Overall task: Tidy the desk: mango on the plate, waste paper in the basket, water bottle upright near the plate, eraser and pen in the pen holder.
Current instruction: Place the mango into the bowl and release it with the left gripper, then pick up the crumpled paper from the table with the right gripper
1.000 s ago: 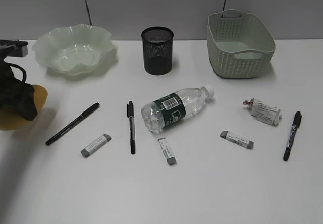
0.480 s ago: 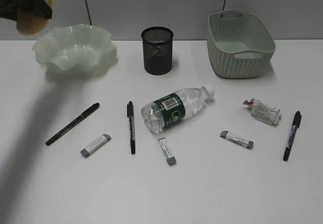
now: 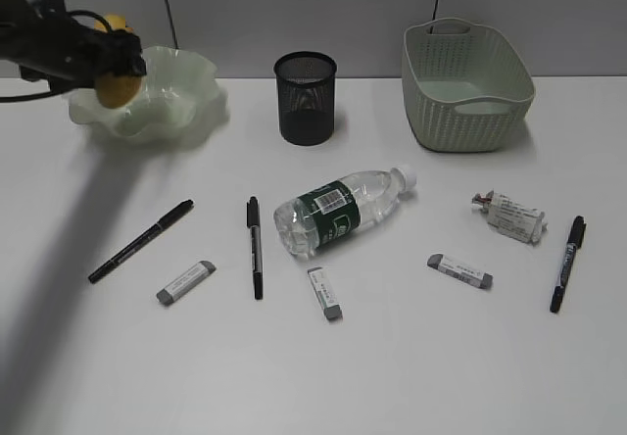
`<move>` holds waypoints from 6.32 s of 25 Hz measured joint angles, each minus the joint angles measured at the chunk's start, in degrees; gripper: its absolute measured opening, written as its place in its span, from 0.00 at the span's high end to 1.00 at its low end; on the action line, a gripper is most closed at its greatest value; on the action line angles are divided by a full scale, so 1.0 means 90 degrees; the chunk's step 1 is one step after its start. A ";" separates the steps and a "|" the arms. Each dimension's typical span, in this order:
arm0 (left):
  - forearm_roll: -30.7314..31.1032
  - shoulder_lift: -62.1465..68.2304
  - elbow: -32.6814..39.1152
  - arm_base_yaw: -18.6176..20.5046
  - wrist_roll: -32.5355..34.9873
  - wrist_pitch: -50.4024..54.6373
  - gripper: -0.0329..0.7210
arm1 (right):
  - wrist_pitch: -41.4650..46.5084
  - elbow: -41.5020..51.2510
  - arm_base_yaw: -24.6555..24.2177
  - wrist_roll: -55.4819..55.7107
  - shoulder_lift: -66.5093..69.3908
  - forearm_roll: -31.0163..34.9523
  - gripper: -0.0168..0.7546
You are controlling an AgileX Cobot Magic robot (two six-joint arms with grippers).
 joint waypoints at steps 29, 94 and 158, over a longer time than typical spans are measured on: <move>0.1133 -0.0715 -0.0007 -0.0528 0.0006 0.1125 0.19 | 0.0000 0.0000 0.0000 0.0000 0.0000 0.0000 0.38; 0.2779 -1.1143 0.6238 -0.0534 -0.1468 0.4689 0.35 | -0.0346 -0.0133 0.0000 0.0116 0.0612 0.0001 0.38; 0.2754 -1.1137 0.6309 -0.0540 -0.1468 0.4381 0.35 | -0.2609 -0.4449 0.1093 -0.2547 1.2856 0.0929 0.88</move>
